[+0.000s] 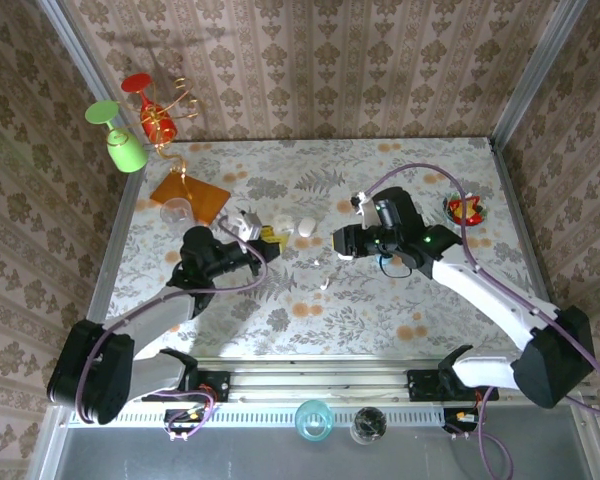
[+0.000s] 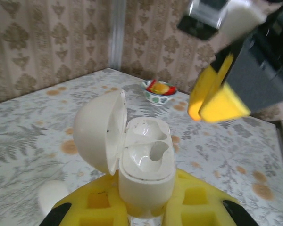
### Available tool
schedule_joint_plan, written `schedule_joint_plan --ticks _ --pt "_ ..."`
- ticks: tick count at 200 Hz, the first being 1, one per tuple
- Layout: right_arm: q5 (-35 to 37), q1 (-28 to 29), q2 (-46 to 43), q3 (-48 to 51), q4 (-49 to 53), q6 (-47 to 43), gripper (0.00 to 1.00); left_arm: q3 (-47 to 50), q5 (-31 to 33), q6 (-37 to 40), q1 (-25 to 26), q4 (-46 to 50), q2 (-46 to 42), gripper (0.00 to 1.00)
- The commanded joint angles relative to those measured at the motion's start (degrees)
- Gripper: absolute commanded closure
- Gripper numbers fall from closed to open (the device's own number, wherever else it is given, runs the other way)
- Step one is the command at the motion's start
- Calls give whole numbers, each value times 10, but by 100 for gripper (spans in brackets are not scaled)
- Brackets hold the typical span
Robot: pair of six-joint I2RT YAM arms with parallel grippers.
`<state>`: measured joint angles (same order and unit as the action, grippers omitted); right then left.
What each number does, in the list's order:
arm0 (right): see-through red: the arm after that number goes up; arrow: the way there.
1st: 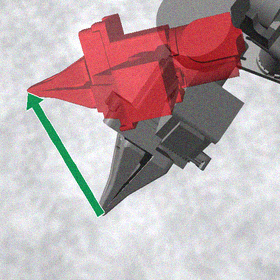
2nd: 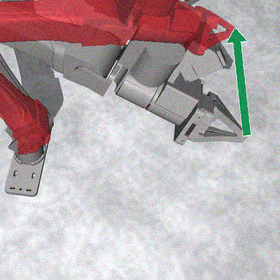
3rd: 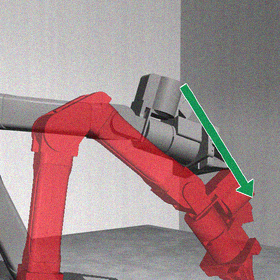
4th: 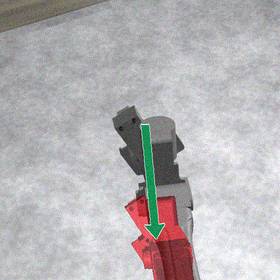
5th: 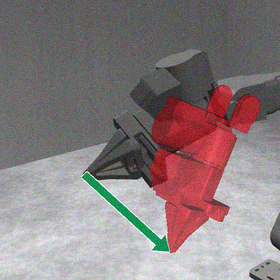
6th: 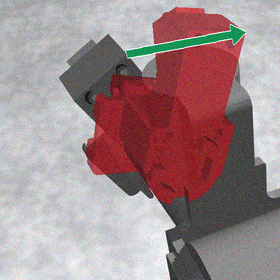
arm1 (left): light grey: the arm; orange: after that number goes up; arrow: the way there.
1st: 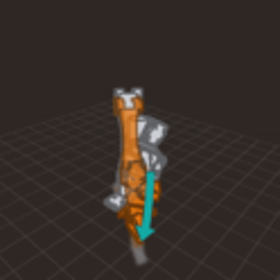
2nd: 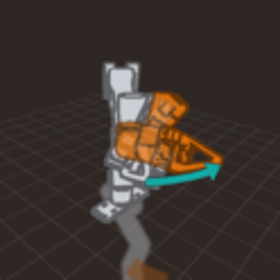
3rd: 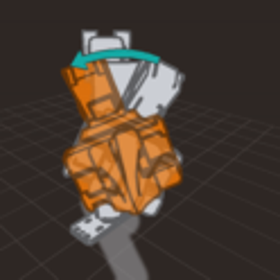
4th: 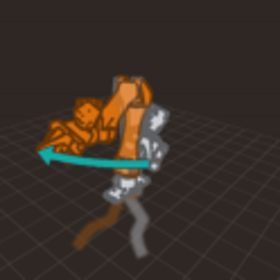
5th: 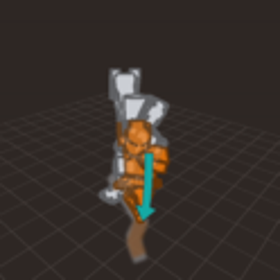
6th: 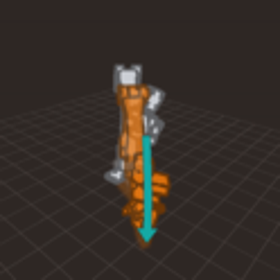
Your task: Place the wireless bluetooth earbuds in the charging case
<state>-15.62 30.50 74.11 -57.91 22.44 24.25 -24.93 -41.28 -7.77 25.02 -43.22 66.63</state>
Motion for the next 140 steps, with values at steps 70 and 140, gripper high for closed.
schedule_joint_plan --ticks 70,140 --pt "77 74 218 -67 63 11 46 41 70 -16 -39 3 -84 90" --pt "140 111 367 -205 228 -116 47 64 118 -11 -42 53 -158 90"
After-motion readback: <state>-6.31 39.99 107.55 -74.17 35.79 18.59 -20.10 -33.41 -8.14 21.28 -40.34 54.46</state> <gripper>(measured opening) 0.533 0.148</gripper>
